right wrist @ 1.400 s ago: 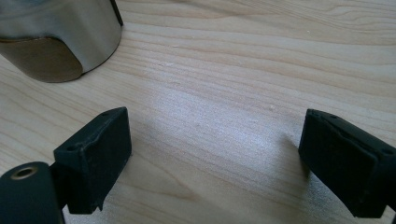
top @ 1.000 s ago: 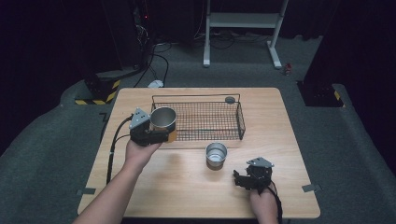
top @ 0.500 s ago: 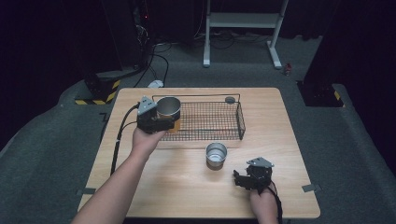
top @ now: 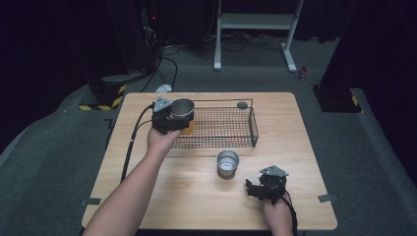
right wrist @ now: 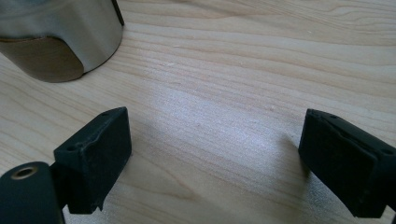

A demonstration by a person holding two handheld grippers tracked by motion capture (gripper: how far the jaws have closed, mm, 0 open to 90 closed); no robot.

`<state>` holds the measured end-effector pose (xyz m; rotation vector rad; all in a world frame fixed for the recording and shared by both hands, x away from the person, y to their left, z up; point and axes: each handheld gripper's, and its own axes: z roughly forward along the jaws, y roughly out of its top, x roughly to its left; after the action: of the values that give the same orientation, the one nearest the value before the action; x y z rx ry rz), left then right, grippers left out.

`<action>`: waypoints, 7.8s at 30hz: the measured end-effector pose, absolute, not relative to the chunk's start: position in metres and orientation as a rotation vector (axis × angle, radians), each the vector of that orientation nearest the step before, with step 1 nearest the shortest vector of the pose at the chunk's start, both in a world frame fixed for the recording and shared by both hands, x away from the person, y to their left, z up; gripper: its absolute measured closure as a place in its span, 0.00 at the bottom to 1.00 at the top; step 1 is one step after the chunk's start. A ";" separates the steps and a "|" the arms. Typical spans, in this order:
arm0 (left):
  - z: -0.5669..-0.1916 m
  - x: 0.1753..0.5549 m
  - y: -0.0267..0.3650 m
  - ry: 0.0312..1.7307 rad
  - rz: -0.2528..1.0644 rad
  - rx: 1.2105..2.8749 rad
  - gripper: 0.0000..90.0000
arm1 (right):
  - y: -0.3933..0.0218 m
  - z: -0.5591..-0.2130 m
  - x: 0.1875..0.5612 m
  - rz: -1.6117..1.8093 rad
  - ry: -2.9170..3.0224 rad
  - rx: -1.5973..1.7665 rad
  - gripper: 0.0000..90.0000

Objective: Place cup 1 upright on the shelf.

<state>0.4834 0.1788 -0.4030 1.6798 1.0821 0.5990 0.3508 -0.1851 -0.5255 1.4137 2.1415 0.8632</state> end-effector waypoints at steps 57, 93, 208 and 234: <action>-0.464 0.518 0.176 1.242 0.615 1.817 0.14 | -0.185 -0.525 0.351 0.863 2.146 1.413 0.10; -0.464 0.511 0.174 1.235 0.630 1.872 0.07 | -0.185 -0.525 0.351 0.863 2.146 1.413 0.10; -0.530 0.329 0.278 1.291 0.549 2.037 0.05 | -0.186 -0.525 0.349 0.872 2.132 1.411 0.15; -0.531 0.332 0.277 1.269 0.532 2.058 0.00 | -0.165 -0.500 0.333 1.051 2.121 1.297 0.09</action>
<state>0.3316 0.2766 -0.5310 2.0581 1.2693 0.5317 0.3329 -0.1647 -0.5000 1.2969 2.1206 1.0513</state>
